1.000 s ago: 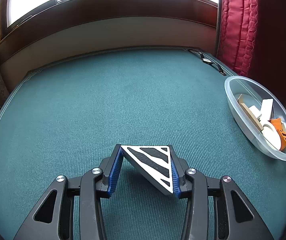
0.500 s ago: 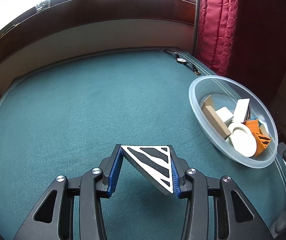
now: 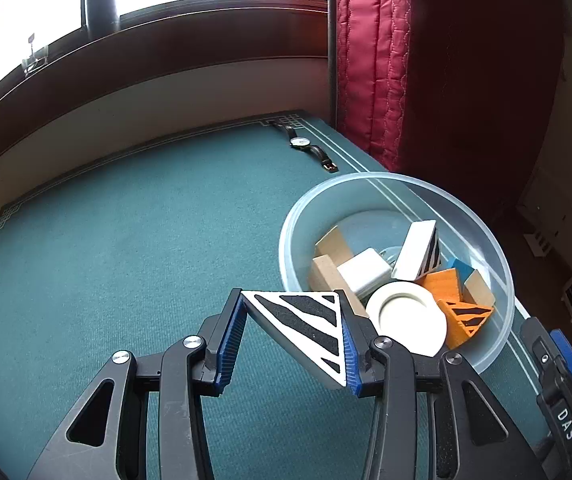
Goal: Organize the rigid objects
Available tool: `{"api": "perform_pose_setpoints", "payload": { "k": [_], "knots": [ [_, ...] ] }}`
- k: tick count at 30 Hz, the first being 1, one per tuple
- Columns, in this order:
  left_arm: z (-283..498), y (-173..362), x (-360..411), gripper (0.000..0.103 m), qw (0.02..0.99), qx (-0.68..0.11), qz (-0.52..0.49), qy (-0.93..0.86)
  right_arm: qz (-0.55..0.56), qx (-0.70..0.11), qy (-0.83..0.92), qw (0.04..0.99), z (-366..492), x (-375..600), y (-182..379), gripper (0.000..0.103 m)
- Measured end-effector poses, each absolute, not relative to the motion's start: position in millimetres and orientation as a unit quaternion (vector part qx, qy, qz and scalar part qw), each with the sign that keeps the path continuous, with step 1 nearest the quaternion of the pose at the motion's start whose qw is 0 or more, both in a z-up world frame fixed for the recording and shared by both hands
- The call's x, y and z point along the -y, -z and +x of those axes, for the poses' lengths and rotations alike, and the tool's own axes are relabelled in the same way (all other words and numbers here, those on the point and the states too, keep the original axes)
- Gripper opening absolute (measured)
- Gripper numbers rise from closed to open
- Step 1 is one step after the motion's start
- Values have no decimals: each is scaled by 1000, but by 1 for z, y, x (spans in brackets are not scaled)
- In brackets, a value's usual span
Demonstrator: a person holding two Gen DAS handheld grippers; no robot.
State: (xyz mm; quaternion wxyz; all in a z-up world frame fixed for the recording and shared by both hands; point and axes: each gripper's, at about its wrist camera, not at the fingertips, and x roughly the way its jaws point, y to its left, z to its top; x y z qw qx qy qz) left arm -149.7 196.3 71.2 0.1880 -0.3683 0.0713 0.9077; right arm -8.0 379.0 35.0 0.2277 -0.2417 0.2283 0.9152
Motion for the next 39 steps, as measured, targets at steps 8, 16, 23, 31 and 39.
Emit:
{"api": "perform_pose_setpoints", "payload": {
  "k": [8, 16, 23, 31, 39],
  "knots": [
    [-155, -73, -223, 44, 203, -91, -362, -905, -239, -231, -915, 228, -5, -380, -36, 77],
    [-171, -70, -241, 44, 221, -90, -375, -896, -239, -231, -915, 229, -5, -381, -37, 78],
    [-178, -68, -258, 44, 234, -85, -383, -890, -239, -232, -915, 228, -5, -380, -37, 78],
    [-179, -69, -253, 73, 235, -71, -382, -891, -239, -232, -915, 226, -5, -379, -36, 78],
    [-179, -67, -232, 73, 210, -61, -383, -897, -241, -233, -915, 225, -5, -379, -36, 78]
  ]
}}
